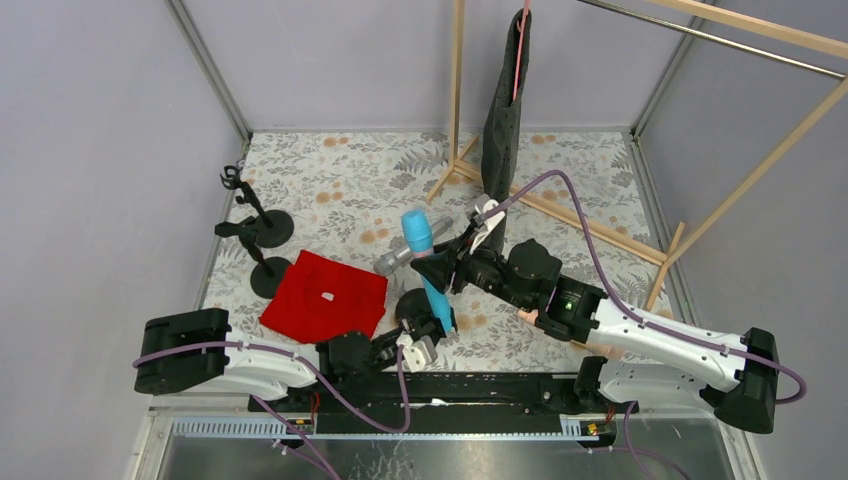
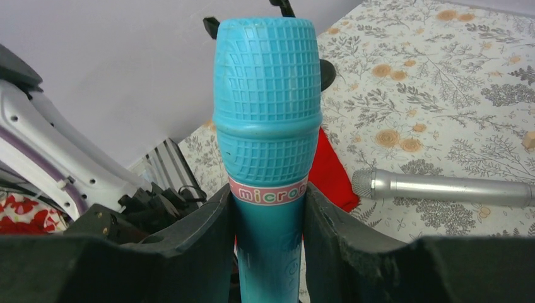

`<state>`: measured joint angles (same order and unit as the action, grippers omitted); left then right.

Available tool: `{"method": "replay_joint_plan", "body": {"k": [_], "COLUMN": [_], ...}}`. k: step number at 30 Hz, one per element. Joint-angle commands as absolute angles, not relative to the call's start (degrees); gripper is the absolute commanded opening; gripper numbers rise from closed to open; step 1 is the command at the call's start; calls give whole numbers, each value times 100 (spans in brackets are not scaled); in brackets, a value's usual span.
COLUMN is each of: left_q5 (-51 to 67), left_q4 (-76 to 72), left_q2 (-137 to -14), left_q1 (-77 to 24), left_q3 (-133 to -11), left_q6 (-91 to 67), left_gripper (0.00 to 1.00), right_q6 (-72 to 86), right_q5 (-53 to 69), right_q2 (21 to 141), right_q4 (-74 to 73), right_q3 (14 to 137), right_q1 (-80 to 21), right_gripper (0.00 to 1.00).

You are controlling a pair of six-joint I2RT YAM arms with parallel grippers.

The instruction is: Attach the microphones to the stand

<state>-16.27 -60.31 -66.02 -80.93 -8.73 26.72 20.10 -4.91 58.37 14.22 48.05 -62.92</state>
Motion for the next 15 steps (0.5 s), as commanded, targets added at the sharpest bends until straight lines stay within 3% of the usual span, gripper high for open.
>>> {"method": "replay_joint_plan", "body": {"k": [1, 15], "left_q5": [-1937, -2019], "left_q4": [-6100, -6134], "left_q2": [-6612, -6693], "left_q1": [-8033, -8033], "left_q3": [-766, -784], "left_q6": [2260, 2285], "left_gripper": [0, 0], "right_q6": [1981, 1943], "right_q5": [-334, -990], "right_q2": [5941, 5949], "right_q4": [988, 420], "right_q3": [4742, 4652], "right_q1": [-6743, -6899], "right_gripper": [0, 0]}}
